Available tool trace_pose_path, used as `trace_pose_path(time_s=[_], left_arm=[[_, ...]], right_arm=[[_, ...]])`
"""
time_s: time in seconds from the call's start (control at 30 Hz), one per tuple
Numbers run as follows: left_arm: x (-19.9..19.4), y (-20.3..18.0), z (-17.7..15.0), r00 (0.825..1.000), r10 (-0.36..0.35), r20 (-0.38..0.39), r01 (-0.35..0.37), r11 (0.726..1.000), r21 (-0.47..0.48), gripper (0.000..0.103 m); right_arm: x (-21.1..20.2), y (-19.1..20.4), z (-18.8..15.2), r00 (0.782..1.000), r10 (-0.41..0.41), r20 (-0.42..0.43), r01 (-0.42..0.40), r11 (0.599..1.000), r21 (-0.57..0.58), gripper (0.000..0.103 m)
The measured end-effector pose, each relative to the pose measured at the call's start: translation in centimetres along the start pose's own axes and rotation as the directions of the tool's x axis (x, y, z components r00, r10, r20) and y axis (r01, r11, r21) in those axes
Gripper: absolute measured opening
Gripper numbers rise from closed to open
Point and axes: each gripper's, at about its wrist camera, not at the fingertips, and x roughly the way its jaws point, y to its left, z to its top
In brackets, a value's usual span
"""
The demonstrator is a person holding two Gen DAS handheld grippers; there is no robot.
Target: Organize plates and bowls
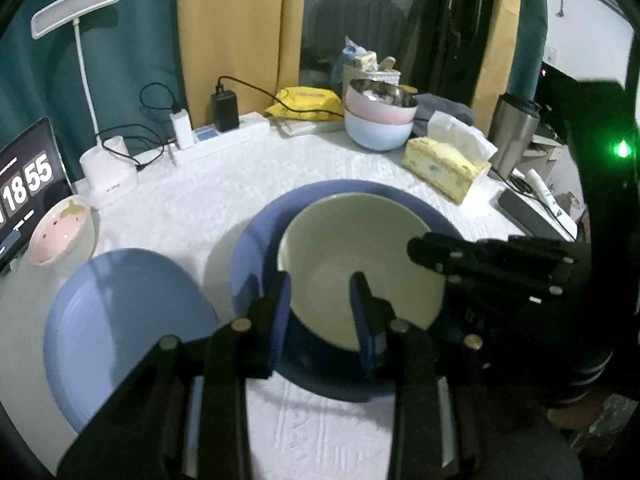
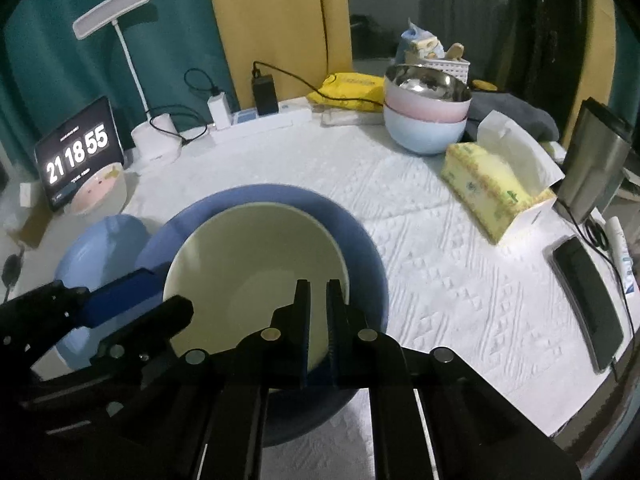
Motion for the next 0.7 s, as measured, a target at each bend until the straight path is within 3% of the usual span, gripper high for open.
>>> trace_pose_path(time_s=[0.3,0.4,0.43,0.7], left_arm=[[-1.0,2.0,0.3,0.999,0.024,0.031,-0.022,0.999,-0.048,0.033],[-1.4,2.7,0.3,0.999,0.027,0.041,-0.024,0.998,-0.063,0.038],[-1.6,3.0,0.4,0.999,0.028,0.046,-0.024,0.997,-0.070,0.045],[-2.9,5.0,0.3,0.996,0.047,0.078,-0.039,0.994,-0.101,0.046]], right_arm=[[-1.6,0.0,0.8,1.000,-0.004,0.031,0.004,1.000,0.013,0.009],[-1.9,0.3,1.0,0.999,0.000,0.036,-0.001,1.000,0.013,0.009],[-2.0,0.6,1.1,0.999,0.001,0.040,-0.001,1.000,0.009,0.009],[-2.9,2.6,1.8,0.998,0.021,0.057,-0.020,1.000,-0.022,0.009]])
